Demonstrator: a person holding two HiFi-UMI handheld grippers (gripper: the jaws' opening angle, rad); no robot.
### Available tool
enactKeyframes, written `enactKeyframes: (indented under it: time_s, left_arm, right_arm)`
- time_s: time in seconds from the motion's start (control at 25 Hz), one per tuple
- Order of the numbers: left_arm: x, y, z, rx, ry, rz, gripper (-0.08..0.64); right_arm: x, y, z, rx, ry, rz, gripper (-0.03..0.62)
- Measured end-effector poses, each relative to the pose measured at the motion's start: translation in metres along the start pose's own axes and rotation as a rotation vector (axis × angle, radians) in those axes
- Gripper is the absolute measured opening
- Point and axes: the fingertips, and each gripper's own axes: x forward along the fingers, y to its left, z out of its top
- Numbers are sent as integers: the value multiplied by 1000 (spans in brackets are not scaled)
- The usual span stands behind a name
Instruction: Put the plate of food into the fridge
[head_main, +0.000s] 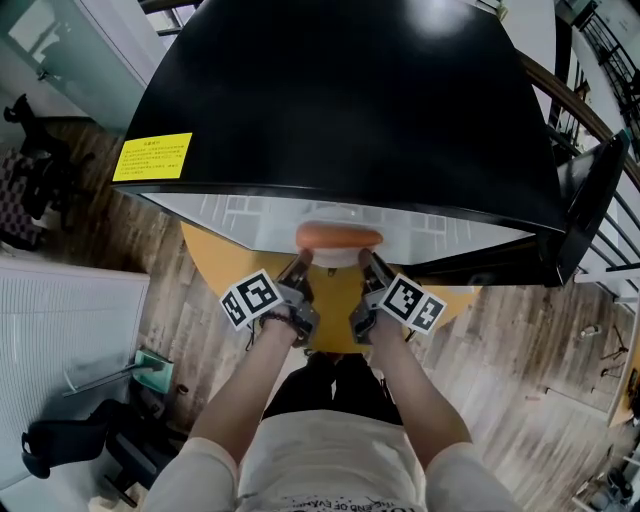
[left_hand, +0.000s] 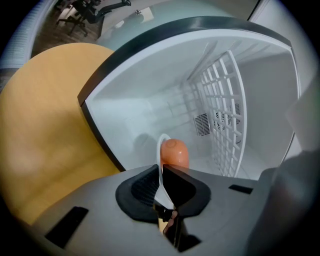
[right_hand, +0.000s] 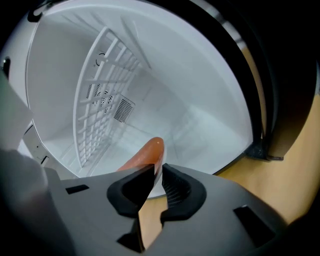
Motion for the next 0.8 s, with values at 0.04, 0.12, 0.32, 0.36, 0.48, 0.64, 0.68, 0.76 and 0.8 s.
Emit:
enactKeyframes:
  time_s: [0.04,0.12,0.32,0.36,0.48,0.64,0.68,0.76,0.8]
  left_arm:
    - [2,2,0,0,1,3,43]
    - [6,5,1,0,4,10,43]
    - [20,12,7,5,8,26,43]
    - [23,13,7,6,7,31,43]
    - [29,16,9,12,7,42,43]
    - [34,15,15,32,9,57,44]
    - [36,16,16,36,9,62,44]
    - [38,18,18,40,8,76,44]
    - [39,19,19,41,7,83,44]
  right_arm:
    - [2,-2,0,0,0,-4,63]
    - [5,-5,1,-4,-1,-12,63]
    - [18,-11,5,-34,-3,-39,67]
    - [19,-13,6,-37,-3,-44,67]
    - [24,-16,9,-38,-2,-52,67]
    - [29,-15,12,-49,-1,-66,68]
    - [30,-15,12,-53,-1,-70,71]
    - [33,-16,12,-58,1,-76,71]
    - [34,-16,12,-59,2,-79,71]
